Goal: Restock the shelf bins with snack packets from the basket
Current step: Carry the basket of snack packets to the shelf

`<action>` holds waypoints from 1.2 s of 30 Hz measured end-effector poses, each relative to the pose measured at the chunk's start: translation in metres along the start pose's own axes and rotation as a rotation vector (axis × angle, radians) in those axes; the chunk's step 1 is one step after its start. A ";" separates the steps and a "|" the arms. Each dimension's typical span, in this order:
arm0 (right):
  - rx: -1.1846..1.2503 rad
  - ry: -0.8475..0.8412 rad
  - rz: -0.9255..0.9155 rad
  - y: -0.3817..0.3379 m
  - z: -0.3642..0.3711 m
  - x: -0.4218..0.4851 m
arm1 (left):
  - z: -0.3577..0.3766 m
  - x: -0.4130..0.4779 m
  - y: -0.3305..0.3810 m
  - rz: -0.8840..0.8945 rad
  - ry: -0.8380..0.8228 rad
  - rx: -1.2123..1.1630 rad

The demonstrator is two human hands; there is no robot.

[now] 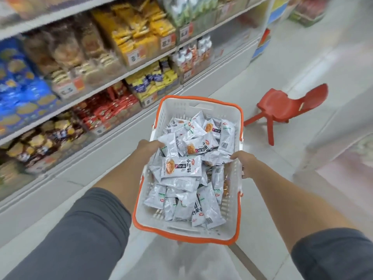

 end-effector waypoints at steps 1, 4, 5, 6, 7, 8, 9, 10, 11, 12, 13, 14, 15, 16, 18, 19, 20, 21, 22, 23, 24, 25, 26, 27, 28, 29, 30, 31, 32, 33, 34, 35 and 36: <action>0.028 0.003 0.005 -0.012 -0.005 0.013 | 0.008 0.014 0.021 0.019 0.000 0.014; 0.083 0.018 0.042 -0.049 -0.025 0.055 | 0.038 0.056 0.084 0.056 0.006 0.024; 0.103 0.017 0.062 -0.061 -0.032 0.072 | 0.051 0.070 0.105 0.061 -0.004 0.029; 0.119 0.017 0.075 -0.074 -0.040 0.088 | 0.066 0.084 0.127 0.065 -0.017 0.031; 0.131 0.014 0.084 -0.088 -0.049 0.106 | 0.079 0.096 0.149 0.068 -0.032 0.027; 0.142 0.009 0.088 -0.103 -0.059 0.124 | 0.093 0.109 0.172 0.068 -0.046 0.026; 0.141 0.003 0.090 -0.119 -0.071 0.141 | 0.107 0.121 0.195 0.061 -0.058 0.027; 0.135 -0.003 0.093 -0.137 -0.084 0.156 | 0.121 0.133 0.218 0.046 -0.065 0.034; 0.142 -0.008 0.098 -0.153 -0.096 0.170 | 0.134 0.145 0.240 0.034 -0.076 0.047; 0.148 -0.011 0.096 -0.169 -0.109 0.184 | 0.148 0.155 0.262 0.025 -0.092 0.060; 0.147 -0.016 0.093 -0.187 -0.121 0.197 | 0.161 0.166 0.283 0.021 -0.106 0.072; 0.142 -0.010 0.093 -0.205 -0.134 0.209 | 0.174 0.175 0.304 0.023 -0.116 0.086; 0.139 0.000 0.097 -0.222 -0.146 0.222 | 0.188 0.182 0.325 0.026 -0.130 0.095; 0.146 0.002 0.099 -0.239 -0.157 0.233 | 0.201 0.190 0.346 0.029 -0.141 0.093; 0.181 0.010 0.104 -0.269 -0.178 0.263 | 0.227 0.208 0.387 0.038 -0.143 0.096; 0.191 0.029 0.110 -0.283 -0.188 0.278 | 0.240 0.219 0.407 0.043 -0.145 0.107; 0.206 0.049 0.115 -0.297 -0.196 0.294 | 0.253 0.231 0.427 0.047 -0.155 0.119; 0.221 0.059 0.120 -0.310 -0.205 0.311 | 0.267 0.244 0.446 0.049 -0.171 0.131; 0.235 0.068 0.124 -0.323 -0.211 0.326 | 0.280 0.258 0.465 0.059 -0.183 0.141; 0.247 0.085 0.132 -0.336 -0.217 0.341 | 0.294 0.273 0.483 0.073 -0.190 0.152; 0.266 0.115 0.147 -0.347 -0.223 0.358 | 0.307 0.288 0.501 0.087 -0.194 0.162; 0.285 0.138 0.163 -0.359 -0.228 0.375 | 0.321 0.304 0.520 0.098 -0.202 0.173; 0.301 0.138 0.180 -0.369 -0.232 0.391 | 0.334 0.320 0.537 0.107 -0.212 0.185; 0.324 0.135 0.196 -0.379 -0.236 0.410 | 0.347 0.335 0.553 0.114 -0.219 0.197; 0.331 0.136 0.214 -0.387 -0.240 0.427 | 0.359 0.349 0.568 0.119 -0.222 0.209; 0.339 0.130 0.242 -0.396 -0.244 0.442 | 0.370 0.364 0.582 0.119 -0.225 0.221; 0.359 0.120 0.259 -0.402 -0.247 0.460 | 0.381 0.377 0.596 0.118 -0.224 0.237; 0.369 0.109 0.274 -0.409 -0.250 0.475 | 0.392 0.390 0.608 0.111 -0.220 0.255; 0.374 0.097 0.282 -0.417 -0.253 0.490 | 0.404 0.403 0.620 0.109 -0.208 0.270; 0.368 0.100 0.288 -0.425 -0.256 0.505 | 0.415 0.416 0.631 0.107 -0.194 0.276; 0.359 0.102 0.291 -0.431 -0.260 0.525 | 0.428 0.430 0.642 0.108 -0.177 0.268; 0.365 0.105 0.290 -0.437 -0.263 0.545 | 0.440 0.443 0.653 0.107 -0.157 0.258; 0.380 0.110 0.271 -0.442 -0.265 0.570 | 0.453 0.457 0.663 0.109 -0.146 0.251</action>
Point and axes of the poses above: each hand's wrist, its own x-axis towards the middle knuckle, its own z-axis out of the palm, y = z × x, the point moved 3 cm from there along x, towards the middle knuckle, and after that the axes turned 4 degrees about x, right-handed, at the moved point
